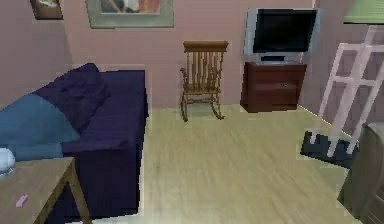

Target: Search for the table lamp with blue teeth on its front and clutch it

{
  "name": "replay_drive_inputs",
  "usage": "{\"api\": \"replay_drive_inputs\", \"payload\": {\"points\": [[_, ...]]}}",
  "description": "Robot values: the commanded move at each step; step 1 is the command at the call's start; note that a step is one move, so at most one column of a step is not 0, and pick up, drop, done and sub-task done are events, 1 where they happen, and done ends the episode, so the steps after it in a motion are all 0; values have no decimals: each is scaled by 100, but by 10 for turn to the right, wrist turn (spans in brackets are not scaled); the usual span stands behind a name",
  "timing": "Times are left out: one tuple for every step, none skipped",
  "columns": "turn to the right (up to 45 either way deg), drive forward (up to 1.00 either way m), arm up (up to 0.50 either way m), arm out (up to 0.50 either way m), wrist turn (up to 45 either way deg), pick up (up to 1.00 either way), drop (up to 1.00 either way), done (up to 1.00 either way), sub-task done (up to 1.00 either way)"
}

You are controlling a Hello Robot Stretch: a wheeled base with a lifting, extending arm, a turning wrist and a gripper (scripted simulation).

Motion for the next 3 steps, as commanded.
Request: {"api": "replay_drive_inputs", "payload": {"points": [[0, 60, 0, 0, 0, 0, 0, 0, 0], [-450, 0, 0, 0, 0, 0, 0, 0, 0], [-450, 0, 0, 0, 0, 0, 0, 0, 0]]}}
